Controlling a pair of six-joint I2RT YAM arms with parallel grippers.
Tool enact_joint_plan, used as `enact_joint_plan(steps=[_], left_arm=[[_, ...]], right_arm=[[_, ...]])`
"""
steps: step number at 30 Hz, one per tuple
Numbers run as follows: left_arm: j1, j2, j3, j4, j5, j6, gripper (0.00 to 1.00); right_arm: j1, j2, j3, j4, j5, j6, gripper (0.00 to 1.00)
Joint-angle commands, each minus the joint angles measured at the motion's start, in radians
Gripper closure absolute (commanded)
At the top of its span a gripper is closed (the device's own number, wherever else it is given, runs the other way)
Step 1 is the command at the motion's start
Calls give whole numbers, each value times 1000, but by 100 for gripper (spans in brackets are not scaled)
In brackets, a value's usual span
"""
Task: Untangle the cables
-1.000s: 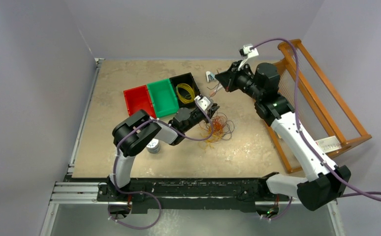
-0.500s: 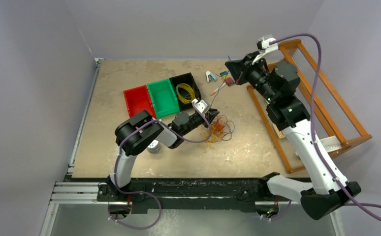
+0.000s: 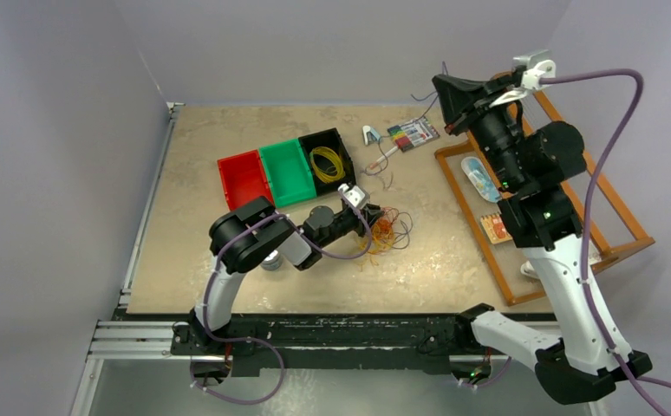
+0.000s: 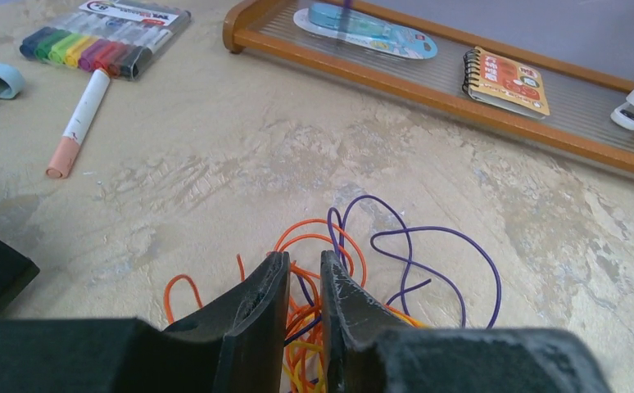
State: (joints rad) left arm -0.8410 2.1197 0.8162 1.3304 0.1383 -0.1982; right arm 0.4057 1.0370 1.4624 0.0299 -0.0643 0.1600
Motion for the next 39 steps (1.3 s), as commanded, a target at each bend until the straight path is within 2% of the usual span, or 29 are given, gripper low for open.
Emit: enact_joint_plan(steps=[1,9,14,22,30,37,39], left_arm=[[-7,13,-16,71,12,-17,80],[-10,7,-46,85,-2,-35,79],[-10,-103,-89,50,-43,-64,64],[-10,-323,-125,-102,-116,-106,43],[-10,-559,-168,-385,-311,-118,37],[-9,-741,-27,-974,-587,-252,29],[-5,-787,-4,-1061,-616,-277,24]], right_arm=[[2,-21,68,90,44,-44,100],[3,-4,102,100,66,-68,100],[3,2,64,97,92,-70,100],[3,7,34,95,108,-67,100],[3,24,22,86,99,-64,100],[2,58,24,59,81,-59,100],[3,71,27,52,80,-59,100]])
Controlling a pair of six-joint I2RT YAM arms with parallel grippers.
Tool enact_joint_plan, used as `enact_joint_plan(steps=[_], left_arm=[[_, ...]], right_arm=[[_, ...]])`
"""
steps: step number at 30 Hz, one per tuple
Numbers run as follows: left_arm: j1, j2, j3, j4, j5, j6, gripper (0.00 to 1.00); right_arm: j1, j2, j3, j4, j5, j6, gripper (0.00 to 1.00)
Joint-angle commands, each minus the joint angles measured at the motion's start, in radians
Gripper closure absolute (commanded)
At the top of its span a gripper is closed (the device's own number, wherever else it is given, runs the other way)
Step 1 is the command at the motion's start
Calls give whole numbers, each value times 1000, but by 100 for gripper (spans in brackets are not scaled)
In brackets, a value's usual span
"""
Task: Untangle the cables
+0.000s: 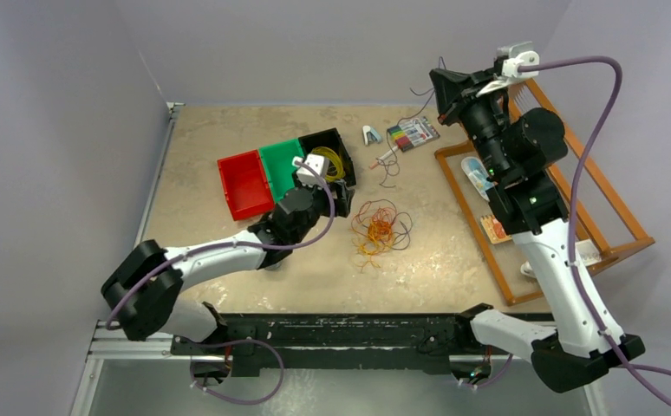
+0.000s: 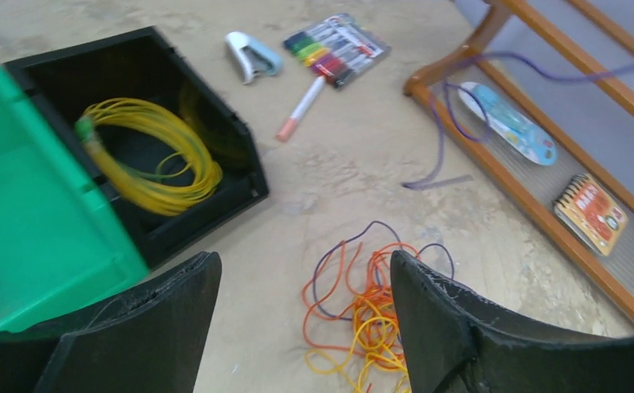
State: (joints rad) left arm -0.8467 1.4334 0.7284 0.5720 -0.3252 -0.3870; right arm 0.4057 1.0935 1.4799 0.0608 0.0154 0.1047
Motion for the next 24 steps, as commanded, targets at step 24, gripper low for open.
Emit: enact_joint_plan(steps=[24], left_arm=[[322,-306,294,-917,-184,-111,17]], right_arm=[[14,200,135,-17,-154,-25,100]])
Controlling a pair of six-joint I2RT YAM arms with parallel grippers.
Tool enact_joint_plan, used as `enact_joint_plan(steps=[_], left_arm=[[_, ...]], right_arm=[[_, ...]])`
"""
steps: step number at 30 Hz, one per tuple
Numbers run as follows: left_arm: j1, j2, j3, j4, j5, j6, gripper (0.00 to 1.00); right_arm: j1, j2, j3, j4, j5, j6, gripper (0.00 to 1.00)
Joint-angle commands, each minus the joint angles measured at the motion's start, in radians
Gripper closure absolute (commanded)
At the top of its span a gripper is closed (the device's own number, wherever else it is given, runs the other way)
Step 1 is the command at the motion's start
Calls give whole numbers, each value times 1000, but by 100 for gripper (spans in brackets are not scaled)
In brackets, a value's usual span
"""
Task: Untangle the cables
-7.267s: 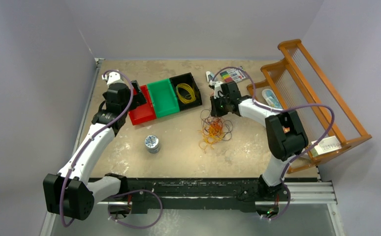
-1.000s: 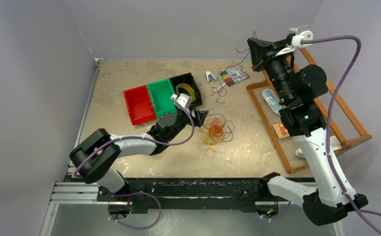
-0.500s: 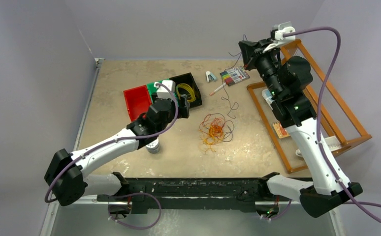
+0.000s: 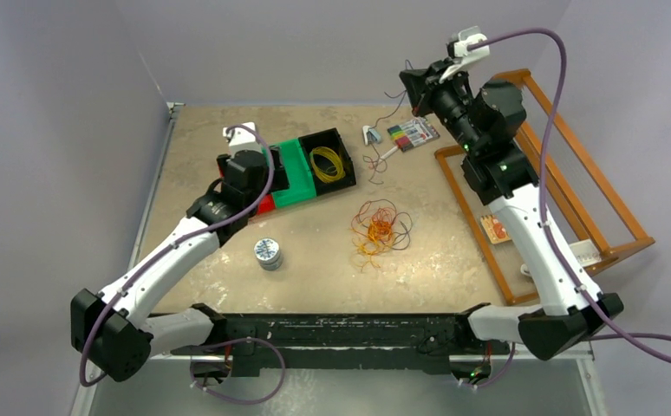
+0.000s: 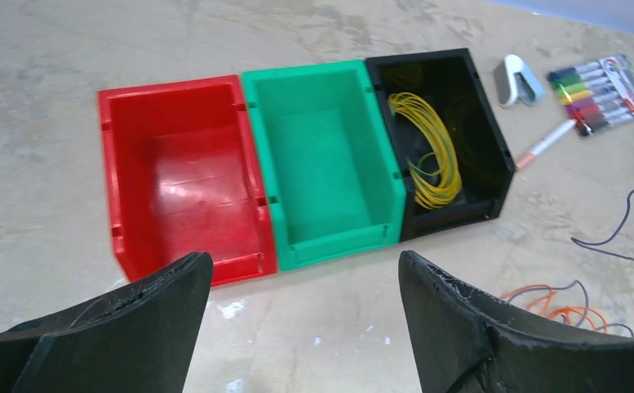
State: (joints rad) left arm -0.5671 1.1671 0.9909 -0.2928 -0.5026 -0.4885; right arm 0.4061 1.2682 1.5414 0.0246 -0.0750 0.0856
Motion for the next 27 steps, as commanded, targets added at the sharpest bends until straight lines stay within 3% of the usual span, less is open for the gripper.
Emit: enact_joint_plan(steps=[1,6,17,27], left_arm=[[56,-42,32,-63,-15,-5,17],[112,-72,17,-104,-96,-7,17],[115,-125,-18,-173,-202,14,16],[116,-206,-65,-214,-384,-32,16]], right_arm=[[22,40,85,19,-69,-7,100],[75,123,163,18,-71,-10,100],[140,304,344,69,-128,27,100],[212,493,558,53,-147,42,100]])
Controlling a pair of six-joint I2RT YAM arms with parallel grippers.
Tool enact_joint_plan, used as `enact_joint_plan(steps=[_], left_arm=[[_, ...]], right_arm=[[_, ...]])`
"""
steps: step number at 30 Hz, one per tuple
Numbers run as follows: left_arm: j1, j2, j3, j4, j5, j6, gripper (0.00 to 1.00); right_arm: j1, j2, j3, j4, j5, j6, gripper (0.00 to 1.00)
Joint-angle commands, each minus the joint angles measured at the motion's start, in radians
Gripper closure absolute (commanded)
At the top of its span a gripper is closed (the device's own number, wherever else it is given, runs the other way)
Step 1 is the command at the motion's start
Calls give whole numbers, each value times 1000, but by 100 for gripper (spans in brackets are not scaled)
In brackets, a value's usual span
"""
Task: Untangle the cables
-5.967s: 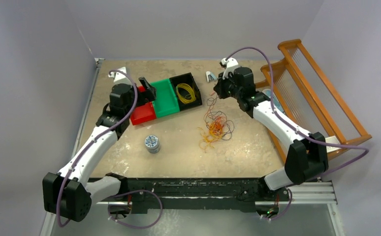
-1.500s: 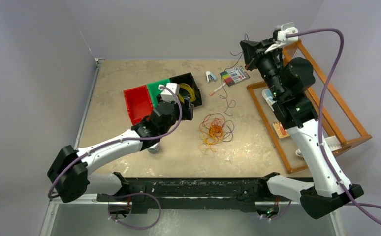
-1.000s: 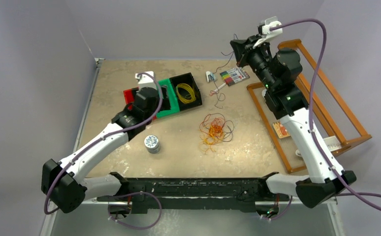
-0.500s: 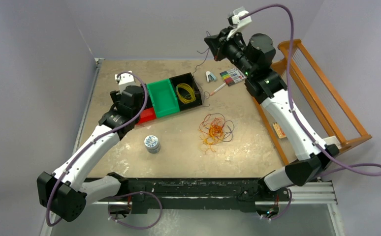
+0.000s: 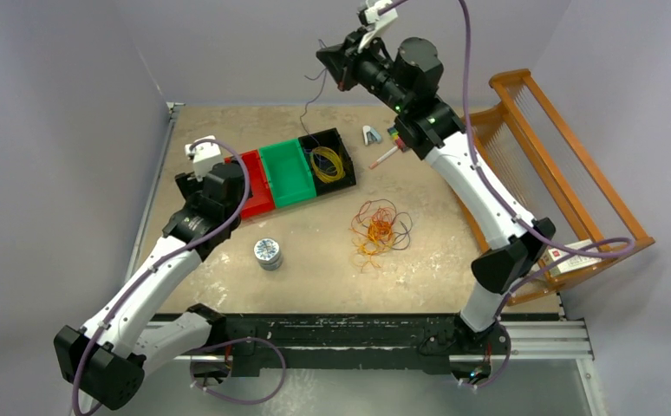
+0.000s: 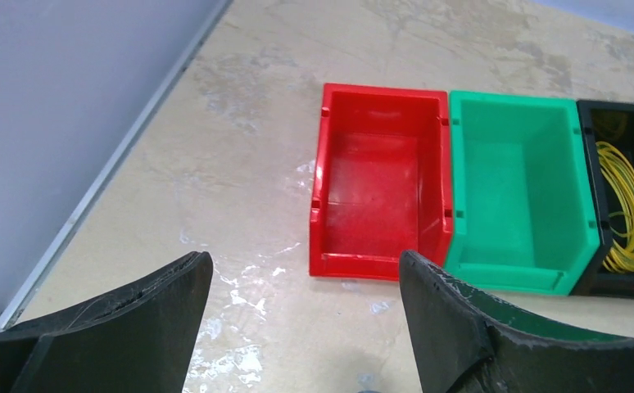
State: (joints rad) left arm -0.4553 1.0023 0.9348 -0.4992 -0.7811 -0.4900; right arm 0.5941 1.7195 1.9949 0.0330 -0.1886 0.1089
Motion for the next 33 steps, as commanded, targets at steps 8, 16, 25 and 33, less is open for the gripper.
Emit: enact_joint_plan(steps=[8,16,25,33], left_arm=[[4,-63,-16,-17,-148,-33,17],[10,-48,-10,-14,-131,-36,17],[24,-31,-11,-4,-94,-31,18],[39,-21,-12,5,-68,-27,18]], right_arm=[[43,215,273,40,-77,61,100],[43,308,301,56,-67,76,100],[43,370,219,56,-48,56,100],[43,378,88,68,-9,28,100]])
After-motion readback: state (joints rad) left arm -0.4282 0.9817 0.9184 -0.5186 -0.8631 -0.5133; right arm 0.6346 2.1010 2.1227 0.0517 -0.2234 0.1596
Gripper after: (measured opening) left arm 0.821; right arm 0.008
